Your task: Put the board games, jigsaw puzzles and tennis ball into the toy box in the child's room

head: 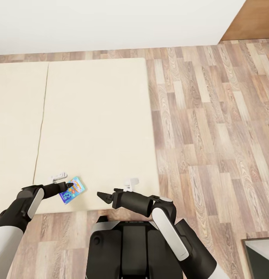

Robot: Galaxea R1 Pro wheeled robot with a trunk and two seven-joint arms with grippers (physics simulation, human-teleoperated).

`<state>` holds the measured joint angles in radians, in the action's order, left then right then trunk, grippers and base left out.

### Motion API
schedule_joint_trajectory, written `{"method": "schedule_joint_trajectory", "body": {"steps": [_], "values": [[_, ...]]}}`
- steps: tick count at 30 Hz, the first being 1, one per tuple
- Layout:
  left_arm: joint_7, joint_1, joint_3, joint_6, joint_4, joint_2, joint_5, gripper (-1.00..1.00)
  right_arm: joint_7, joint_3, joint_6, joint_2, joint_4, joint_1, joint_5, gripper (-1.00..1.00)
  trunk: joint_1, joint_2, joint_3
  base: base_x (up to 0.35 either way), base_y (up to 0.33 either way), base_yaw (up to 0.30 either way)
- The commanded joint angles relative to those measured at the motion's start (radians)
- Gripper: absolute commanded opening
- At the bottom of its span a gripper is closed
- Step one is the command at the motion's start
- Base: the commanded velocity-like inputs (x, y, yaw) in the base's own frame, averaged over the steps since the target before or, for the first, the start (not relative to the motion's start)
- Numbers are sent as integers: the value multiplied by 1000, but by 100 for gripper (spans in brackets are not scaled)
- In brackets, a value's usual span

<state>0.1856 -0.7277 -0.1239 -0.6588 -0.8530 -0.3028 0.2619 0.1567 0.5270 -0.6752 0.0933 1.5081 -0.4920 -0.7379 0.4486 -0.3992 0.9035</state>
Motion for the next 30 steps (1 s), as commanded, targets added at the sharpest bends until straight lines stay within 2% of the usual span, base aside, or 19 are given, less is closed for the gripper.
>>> {"method": "schedule_joint_trajectory", "body": {"steps": [1, 30], "values": [[6, 1, -4, -4, 3, 36, 1, 100, 3, -1, -4, 0, 0, 0, 2, 100, 1, -1, 1, 0, -148, 0], [10, 1, -7, -2, 3, 33, 4, 100, 3, 0, -4, 0, 1, 0, 2, 100, 1, -1, 1, 0, -12, 0]]}}
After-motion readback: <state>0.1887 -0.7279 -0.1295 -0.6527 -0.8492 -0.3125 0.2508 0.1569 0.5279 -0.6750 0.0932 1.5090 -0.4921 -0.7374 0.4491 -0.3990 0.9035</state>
